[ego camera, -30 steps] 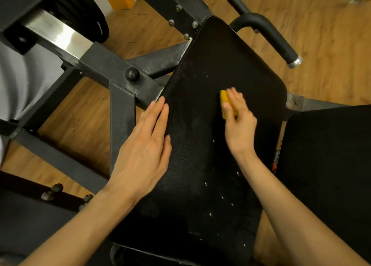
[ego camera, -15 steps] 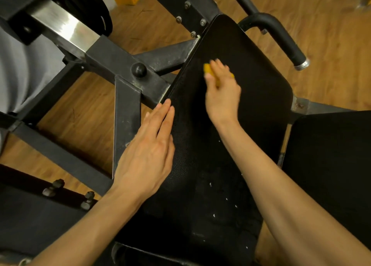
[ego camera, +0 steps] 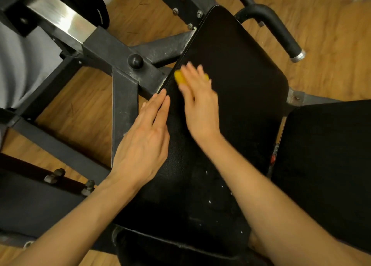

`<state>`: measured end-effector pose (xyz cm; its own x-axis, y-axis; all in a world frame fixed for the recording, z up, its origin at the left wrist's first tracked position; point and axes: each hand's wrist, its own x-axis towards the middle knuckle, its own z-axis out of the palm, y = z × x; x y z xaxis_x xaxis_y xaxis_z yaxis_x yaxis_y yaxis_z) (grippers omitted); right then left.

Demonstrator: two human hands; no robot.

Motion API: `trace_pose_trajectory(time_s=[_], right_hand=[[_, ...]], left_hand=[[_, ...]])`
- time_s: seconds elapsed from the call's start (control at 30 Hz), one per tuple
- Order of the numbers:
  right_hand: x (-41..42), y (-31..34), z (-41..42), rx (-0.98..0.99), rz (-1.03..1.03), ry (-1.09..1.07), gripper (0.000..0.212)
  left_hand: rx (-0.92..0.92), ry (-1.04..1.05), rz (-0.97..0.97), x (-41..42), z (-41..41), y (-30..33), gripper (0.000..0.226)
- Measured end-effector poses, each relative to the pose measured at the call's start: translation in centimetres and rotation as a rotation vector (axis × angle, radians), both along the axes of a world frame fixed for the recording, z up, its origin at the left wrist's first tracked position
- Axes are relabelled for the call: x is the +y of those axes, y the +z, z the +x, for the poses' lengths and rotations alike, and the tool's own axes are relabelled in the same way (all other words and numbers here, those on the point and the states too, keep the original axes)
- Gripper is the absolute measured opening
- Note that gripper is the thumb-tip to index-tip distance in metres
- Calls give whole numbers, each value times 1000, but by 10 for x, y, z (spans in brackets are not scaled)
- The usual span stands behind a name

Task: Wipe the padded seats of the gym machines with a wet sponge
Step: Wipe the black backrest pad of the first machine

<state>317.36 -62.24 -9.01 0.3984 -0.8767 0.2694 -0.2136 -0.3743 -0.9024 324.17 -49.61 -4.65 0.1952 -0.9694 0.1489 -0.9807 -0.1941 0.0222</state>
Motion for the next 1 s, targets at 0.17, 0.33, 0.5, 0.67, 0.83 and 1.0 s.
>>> trace_pose_trajectory(time_s=[0.17,0.33,0.5,0.67,0.83,1.0], right_hand=[[27,1,0,7,-18,-11,43],[72,-24,-33,4,-107,156,43],[-1,-8,-7,-18,67,-69,42],[101,-40,-58,-23,0,55,43],[25,-37,-46,1,81,-59,41],[39,-45,-54,-19,123,-120,42]], left_hand=[[37,57,-21,15,-4,5,58],[-30,40,7,40,-11,-5,57],[-120,-17,97,39,-11,-3,60],[-124,-47,103,38,-13,-6,58],[-171,-50,126,39,-15,-6,57],[-191,-58,121,36,-16,-5,54]])
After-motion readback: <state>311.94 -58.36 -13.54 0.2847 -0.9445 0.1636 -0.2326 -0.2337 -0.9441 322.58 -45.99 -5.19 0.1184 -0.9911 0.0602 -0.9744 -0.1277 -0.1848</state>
